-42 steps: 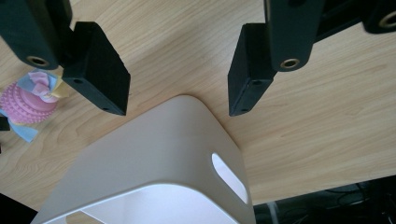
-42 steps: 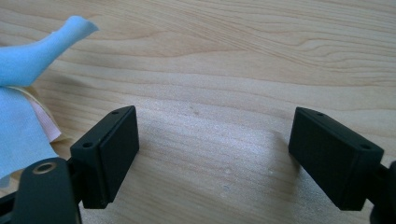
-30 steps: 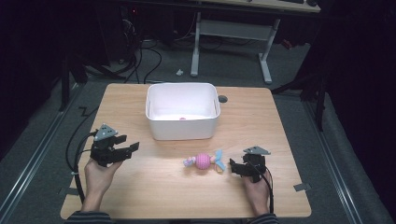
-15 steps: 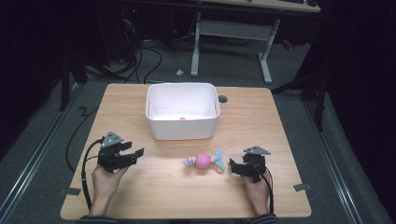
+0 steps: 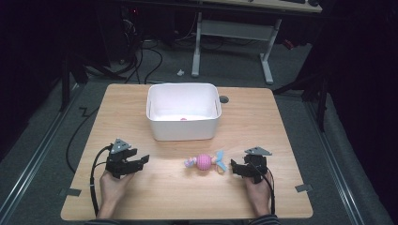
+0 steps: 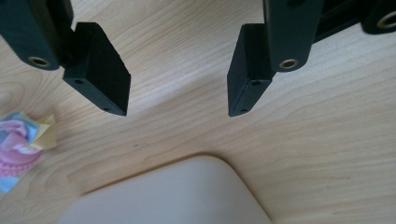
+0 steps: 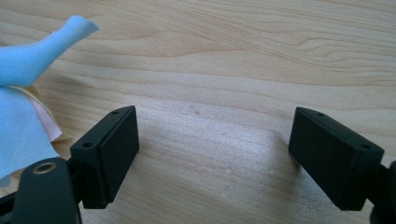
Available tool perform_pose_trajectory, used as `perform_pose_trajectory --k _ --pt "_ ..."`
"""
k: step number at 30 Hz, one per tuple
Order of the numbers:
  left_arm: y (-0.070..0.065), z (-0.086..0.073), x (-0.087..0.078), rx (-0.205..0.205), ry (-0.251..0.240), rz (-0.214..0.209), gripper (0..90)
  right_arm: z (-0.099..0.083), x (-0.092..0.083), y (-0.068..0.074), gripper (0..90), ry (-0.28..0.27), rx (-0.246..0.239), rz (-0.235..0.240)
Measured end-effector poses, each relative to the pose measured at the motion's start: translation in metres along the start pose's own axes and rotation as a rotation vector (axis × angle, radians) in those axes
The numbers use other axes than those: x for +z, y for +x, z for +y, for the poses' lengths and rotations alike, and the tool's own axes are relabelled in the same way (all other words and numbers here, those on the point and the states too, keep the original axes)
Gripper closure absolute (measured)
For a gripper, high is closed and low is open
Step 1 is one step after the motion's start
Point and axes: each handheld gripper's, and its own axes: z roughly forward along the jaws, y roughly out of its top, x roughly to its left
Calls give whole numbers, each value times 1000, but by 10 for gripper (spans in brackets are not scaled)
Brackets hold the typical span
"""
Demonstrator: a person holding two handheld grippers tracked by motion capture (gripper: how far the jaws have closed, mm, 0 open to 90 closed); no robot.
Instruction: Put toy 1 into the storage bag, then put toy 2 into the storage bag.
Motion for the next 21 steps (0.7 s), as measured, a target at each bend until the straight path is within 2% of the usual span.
perform_pose_trajectory --k 3,10,15,21 --pt "-2 -3 5 12 14 7 392 0 0 0 159 0 -1 0" --pt "-6 -8 17 24 13 25 386 0 0 0 159 0 -1 0" --pt "-6 -8 22 53 3 70 387 0 0 0 159 0 -1 0" --pt "-3 -9 24 47 12 79 387 0 0 0 158 1 1 0"
